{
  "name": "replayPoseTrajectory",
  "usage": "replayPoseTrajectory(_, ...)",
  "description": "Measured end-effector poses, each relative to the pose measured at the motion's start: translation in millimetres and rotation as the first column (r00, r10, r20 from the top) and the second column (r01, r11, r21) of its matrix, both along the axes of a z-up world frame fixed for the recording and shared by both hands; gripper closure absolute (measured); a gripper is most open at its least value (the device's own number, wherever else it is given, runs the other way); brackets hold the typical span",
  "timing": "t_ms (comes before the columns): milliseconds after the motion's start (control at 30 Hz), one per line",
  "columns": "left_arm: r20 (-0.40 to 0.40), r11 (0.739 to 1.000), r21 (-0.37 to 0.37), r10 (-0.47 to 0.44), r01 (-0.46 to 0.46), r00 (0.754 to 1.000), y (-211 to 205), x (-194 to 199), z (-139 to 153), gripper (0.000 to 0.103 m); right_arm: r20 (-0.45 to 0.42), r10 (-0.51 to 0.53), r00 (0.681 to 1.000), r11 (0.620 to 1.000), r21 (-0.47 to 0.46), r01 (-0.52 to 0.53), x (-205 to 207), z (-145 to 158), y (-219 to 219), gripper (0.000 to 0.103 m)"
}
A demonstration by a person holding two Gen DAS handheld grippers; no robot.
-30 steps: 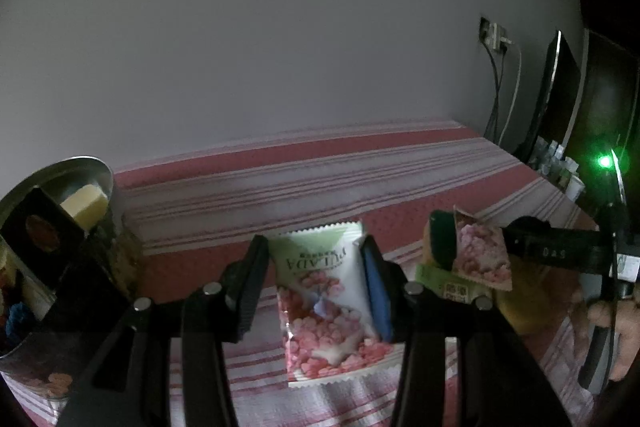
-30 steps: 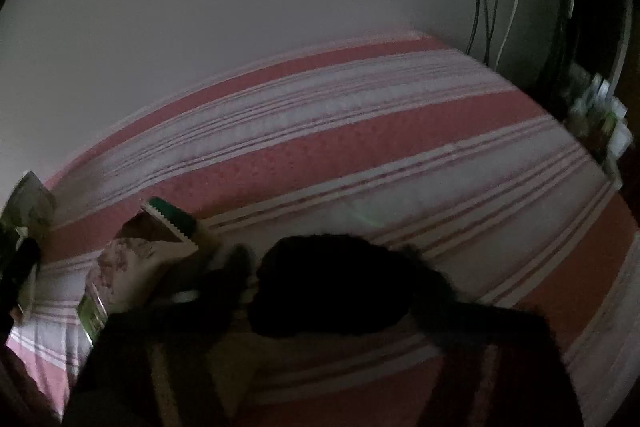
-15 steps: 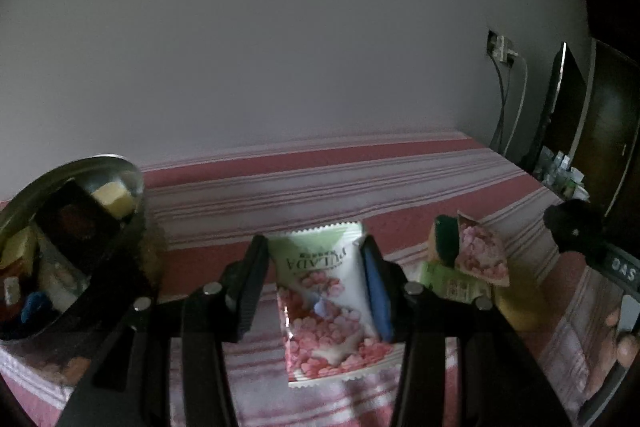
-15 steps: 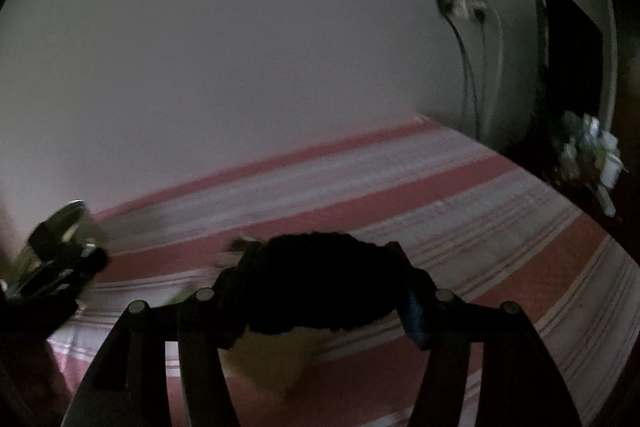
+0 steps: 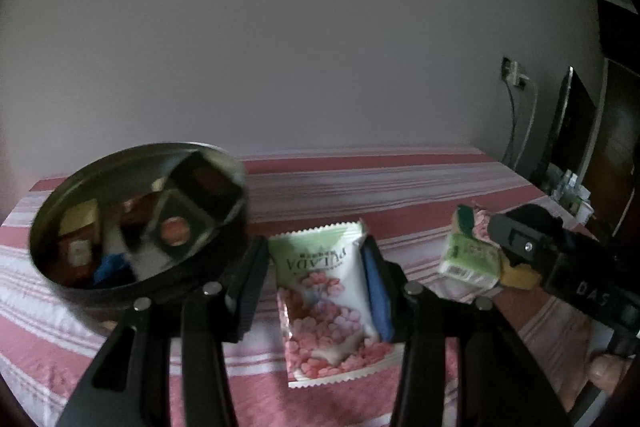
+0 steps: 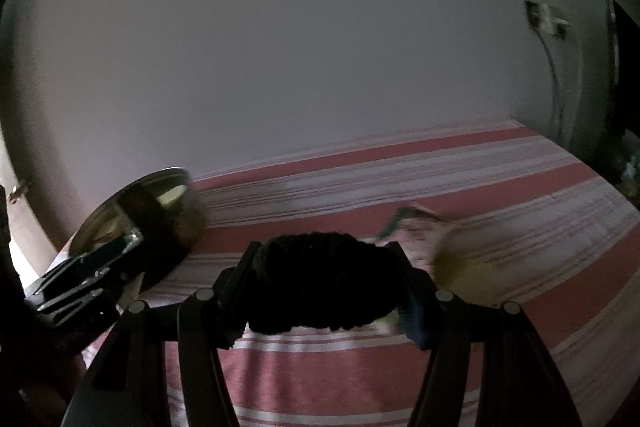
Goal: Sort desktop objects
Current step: 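Carry the candy packet into the tin with the left tool while the right tool carries the black cloth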
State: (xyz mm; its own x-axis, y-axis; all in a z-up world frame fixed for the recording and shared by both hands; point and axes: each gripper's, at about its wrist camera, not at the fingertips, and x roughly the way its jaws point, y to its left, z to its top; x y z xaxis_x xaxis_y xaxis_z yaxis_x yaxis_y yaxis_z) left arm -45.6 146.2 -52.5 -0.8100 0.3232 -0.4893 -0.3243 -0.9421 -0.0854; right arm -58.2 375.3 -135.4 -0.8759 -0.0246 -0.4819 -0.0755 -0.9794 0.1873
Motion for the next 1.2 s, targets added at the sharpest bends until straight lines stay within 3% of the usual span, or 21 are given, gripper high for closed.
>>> replayPoseTrajectory(300, -0.039, 0.995, 0.010, 0.101, -0.101, 0.994, -65.4, 8.9, 10.3, 0.057, -0.026, 0.134, 0.991, 0.991, 0.015, -0.133, -7.1, 19.4, -66.2, 0.040)
replayPoseTrajectory(600, -0.067, 0.971, 0.026, 0.238, -0.237, 0.969, -128.6, -4.5, 18.7, 0.057, -0.070, 0.252, 0.965, 0.967, 0.047, -0.249, -27.0, 41.9, -129.8, 0.040)
replayPoseTrajectory(700, -0.058, 0.961, 0.041, 0.276, -0.274, 0.959, -148.0, -15.9, 17.3, 0.057, -0.079, 0.278, 0.957, 0.960, 0.066, -0.274, -41.9, 50.4, -149.4, 0.040)
replayPoseTrajectory(900, -0.045, 0.942, -0.002, 0.336, -0.337, 0.941, -165.3, -54.4, 15.4, 0.057, -0.084, 0.311, 0.947, 0.949, 0.086, -0.304, -87.8, 62.1, -184.2, 0.040)
replayPoseTrajectory(1200, 0.023, 0.917, -0.045, 0.396, -0.395, 0.918, -177.5, -110.2, 0.9, 0.057, -0.015, 0.304, 0.953, 0.950, 0.076, -0.302, -153.8, 63.7, -215.1, 0.040)
